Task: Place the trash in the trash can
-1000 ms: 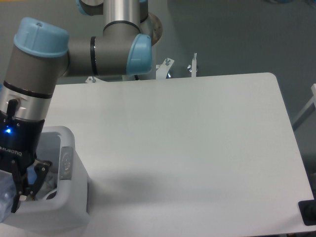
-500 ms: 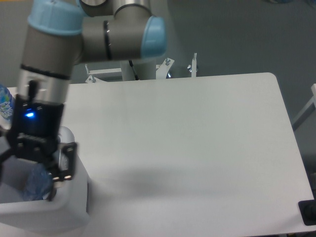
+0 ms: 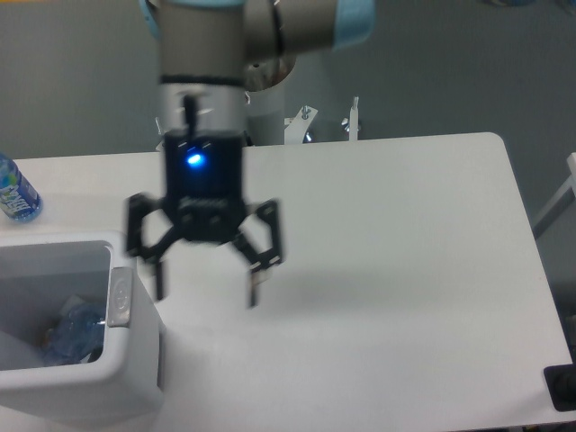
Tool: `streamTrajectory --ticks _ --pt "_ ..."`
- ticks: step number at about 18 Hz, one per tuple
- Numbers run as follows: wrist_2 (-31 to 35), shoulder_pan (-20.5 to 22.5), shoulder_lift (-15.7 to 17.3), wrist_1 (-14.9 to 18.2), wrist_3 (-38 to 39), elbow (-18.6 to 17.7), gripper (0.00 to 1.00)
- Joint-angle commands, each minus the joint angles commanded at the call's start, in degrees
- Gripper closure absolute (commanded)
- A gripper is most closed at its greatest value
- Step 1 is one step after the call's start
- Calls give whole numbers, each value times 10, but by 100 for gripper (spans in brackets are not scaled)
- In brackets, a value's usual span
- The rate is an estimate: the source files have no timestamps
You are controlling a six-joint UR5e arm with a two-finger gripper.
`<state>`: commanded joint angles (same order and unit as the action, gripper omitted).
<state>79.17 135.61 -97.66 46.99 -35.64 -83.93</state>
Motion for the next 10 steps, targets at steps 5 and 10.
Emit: streamTrajectory --ticks 5,10 --pt "107 26 45 104 -235 -37 0" --pt "157 36 62 183 -351 -40 0"
